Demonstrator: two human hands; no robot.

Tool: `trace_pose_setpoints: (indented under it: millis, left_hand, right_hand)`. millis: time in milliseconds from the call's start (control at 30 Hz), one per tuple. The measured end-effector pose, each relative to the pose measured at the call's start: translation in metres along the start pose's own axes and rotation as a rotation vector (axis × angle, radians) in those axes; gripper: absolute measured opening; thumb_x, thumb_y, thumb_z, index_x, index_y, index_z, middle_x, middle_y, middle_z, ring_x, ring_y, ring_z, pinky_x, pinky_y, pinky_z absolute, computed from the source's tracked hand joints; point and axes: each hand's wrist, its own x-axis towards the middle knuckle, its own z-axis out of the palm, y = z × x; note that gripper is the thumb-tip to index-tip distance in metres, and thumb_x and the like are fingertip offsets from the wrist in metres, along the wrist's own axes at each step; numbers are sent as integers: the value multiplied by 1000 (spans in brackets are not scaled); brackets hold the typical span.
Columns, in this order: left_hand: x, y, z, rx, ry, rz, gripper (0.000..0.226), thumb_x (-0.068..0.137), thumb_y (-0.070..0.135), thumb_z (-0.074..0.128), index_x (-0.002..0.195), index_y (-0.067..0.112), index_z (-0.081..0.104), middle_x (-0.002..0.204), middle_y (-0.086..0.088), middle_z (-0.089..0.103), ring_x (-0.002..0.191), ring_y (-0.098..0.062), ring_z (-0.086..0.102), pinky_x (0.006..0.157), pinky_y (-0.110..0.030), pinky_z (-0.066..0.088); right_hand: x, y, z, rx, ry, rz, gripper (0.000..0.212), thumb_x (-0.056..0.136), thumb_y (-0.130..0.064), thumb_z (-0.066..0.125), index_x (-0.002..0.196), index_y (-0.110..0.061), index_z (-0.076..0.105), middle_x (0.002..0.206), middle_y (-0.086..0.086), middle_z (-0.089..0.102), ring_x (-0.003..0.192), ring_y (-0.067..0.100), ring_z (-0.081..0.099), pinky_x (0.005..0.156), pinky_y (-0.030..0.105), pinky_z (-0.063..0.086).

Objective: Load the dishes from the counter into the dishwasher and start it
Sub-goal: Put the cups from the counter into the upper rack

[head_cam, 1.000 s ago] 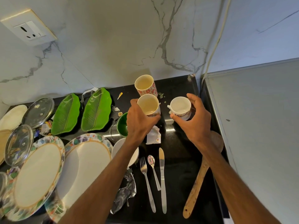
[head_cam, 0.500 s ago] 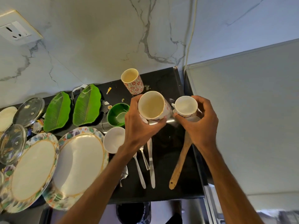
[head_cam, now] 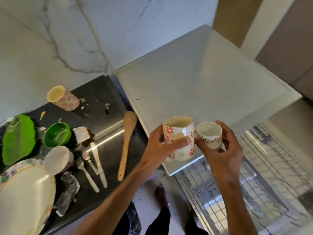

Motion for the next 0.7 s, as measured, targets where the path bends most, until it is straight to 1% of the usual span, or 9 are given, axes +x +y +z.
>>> trace_pose_setpoints:
  millis: [100, 133, 200, 233, 300, 400, 500, 600, 700]
  left_hand:
    - [1, -9, 53, 29, -143, -91, 49, 73, 28, 85, 118, 24, 67, 109, -2, 75, 102, -23, 71, 89, -54, 57]
    - [1, -12, 70, 37, -186, -107, 46, 76, 26, 85, 118, 23, 67, 109, -3, 75, 102, -24, 72, 90, -54, 57]
    - [-2, -21, 103, 81, -250, -142, 39, 80, 24, 83, 116, 23, 69, 107, -1, 75, 100, -21, 72, 89, -48, 58]
    - [-4, -26, 119, 104, -277, -164, 36, 80, 25, 82, 114, 23, 70, 106, 0, 76, 98, -20, 73, 88, -45, 59]
    - [-6, -42, 150, 153, -327, -222, 34, 78, 31, 83, 109, 21, 72, 101, 0, 77, 93, -19, 74, 84, -43, 60]
    - [-7, -75, 189, 247, -382, -328, 33, 76, 40, 84, 102, 21, 75, 95, 4, 78, 88, -15, 75, 81, -41, 62]
    - [-3, -114, 211, 307, -382, -444, 35, 72, 45, 86, 96, 21, 77, 90, 4, 78, 84, -13, 75, 80, -40, 62]
    - [6, -152, 213, 356, -336, -517, 38, 72, 44, 87, 99, 20, 75, 89, 3, 78, 81, -11, 76, 76, -36, 63]
    - [17, -183, 200, 391, -256, -593, 41, 70, 47, 87, 98, 19, 75, 88, 4, 78, 80, -14, 76, 71, -35, 63]
  right_hand:
    - [-7, 17, -54, -67, 180, 44, 83, 56, -35, 98, 125, -26, 54, 116, -8, 65, 106, 13, 66, 81, 37, 60]
    - [-9, 23, -71, -89, 231, 67, 80, 55, -36, 99, 121, -26, 53, 112, -8, 65, 101, 11, 66, 77, 33, 59]
    - [-14, 39, -104, -93, 309, 139, 73, 58, -34, 97, 114, -27, 51, 101, -12, 63, 89, 4, 66, 65, 19, 55]
    - [-17, 50, -120, -90, 334, 175, 70, 59, -34, 96, 112, -26, 51, 98, -12, 63, 84, 2, 65, 59, 15, 53]
    - [-22, 75, -146, -117, 362, 243, 69, 60, -36, 95, 114, -25, 53, 96, -8, 65, 80, 4, 66, 56, 17, 50]
    - [-25, 123, -173, -170, 371, 370, 71, 60, -35, 95, 118, -24, 56, 99, 2, 68, 78, 9, 65, 60, 27, 51]
    - [-22, 170, -182, -298, 344, 450, 71, 57, -40, 97, 117, -27, 60, 98, 3, 69, 78, 20, 66, 67, 37, 56]
    - [-14, 211, -176, -387, 253, 500, 69, 56, -40, 96, 114, -29, 61, 90, 2, 69, 80, 23, 66, 66, 33, 55]
    - [-5, 255, -159, -445, 136, 514, 69, 57, -45, 94, 116, -32, 61, 100, 4, 69, 83, 22, 66, 62, 32, 56]
